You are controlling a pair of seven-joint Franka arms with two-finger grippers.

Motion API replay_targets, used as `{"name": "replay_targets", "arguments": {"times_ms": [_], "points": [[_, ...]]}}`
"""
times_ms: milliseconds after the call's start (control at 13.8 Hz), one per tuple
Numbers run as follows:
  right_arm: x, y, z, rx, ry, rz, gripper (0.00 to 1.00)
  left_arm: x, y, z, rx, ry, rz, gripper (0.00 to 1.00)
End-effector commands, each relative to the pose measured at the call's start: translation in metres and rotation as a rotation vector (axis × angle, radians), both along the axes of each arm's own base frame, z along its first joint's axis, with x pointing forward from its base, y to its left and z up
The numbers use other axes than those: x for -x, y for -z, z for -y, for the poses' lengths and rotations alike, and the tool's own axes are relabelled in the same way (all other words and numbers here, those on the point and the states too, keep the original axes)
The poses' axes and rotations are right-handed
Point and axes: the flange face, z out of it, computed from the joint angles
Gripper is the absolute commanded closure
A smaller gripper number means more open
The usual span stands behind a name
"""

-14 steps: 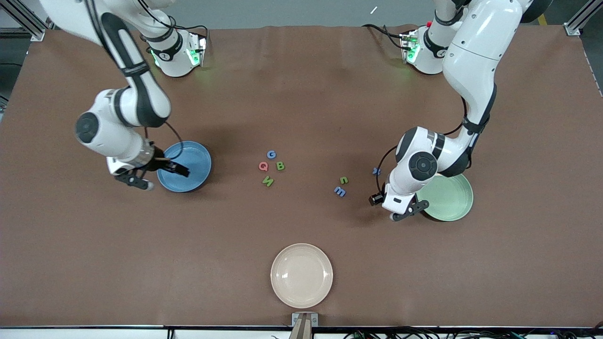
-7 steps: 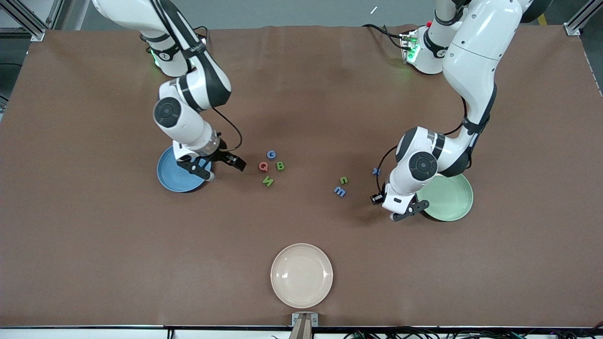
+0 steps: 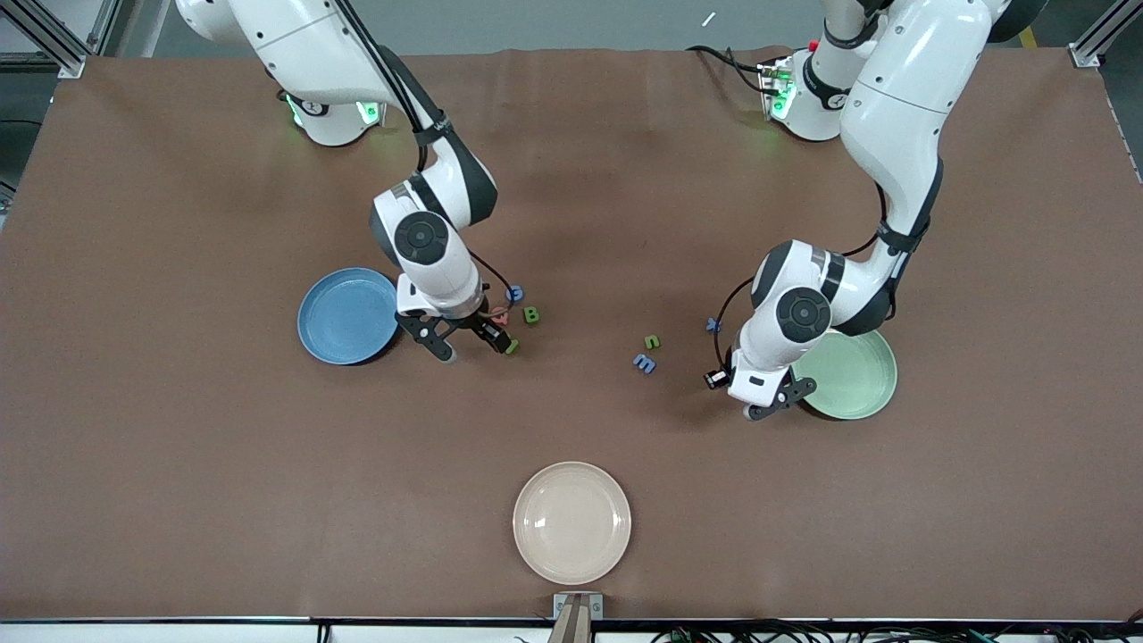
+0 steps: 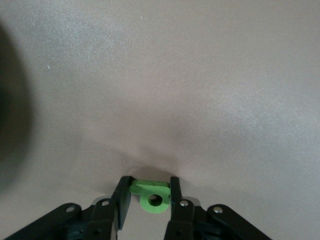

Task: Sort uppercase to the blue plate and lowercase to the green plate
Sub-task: 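Grasp the green p with the left gripper while the right gripper reaches N, then drop the p on the green plate while the right gripper grasps N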

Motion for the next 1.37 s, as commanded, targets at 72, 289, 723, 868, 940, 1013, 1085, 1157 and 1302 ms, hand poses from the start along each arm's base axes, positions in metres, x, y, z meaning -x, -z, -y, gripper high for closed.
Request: {"name": "replay_targets", "arguments": {"times_ms": [72, 289, 723, 868, 940, 1013, 1085, 1157, 1302], "points": [[-0.013, 0.017, -0.018, 0.017, 0.058, 0.011, 0.07, 0.003, -0.045, -0.011, -0.032, 0.001, -0.012, 0.78], [-0.013, 0.023, -0.022, 0.016, 0.07, 0.013, 0.08, 0.006, -0.078, -0.051, -0.063, 0.092, -0.075, 0.79], [-0.006, 0.03, -0.032, 0.014, 0.05, 0.017, 0.15, 0.029, -0.078, -0.143, -0.091, 0.208, -0.1, 0.79], [-0.004, 0.034, -0.035, 0.013, 0.032, 0.028, 0.2, 0.04, -0.068, -0.167, -0.107, 0.248, -0.085, 0.79], [-0.002, 0.039, -0.037, 0.023, 0.017, 0.028, 0.23, 0.044, -0.06, -0.177, -0.105, 0.259, -0.07, 0.79], [-0.002, 0.04, -0.037, 0.025, 0.009, 0.032, 0.28, 0.047, -0.053, -0.182, -0.1, 0.269, -0.057, 0.79], [-0.002, 0.04, -0.037, 0.025, 0.008, 0.032, 0.33, 0.049, -0.047, -0.183, -0.095, 0.283, -0.041, 0.79], [-0.001, 0.04, -0.038, 0.025, 0.004, 0.031, 0.39, 0.05, -0.042, -0.19, -0.097, 0.283, -0.029, 0.79], [-0.001, 0.04, -0.039, 0.025, 0.0, 0.031, 0.52, 0.054, -0.027, -0.199, -0.118, 0.311, -0.018, 0.79]]}}
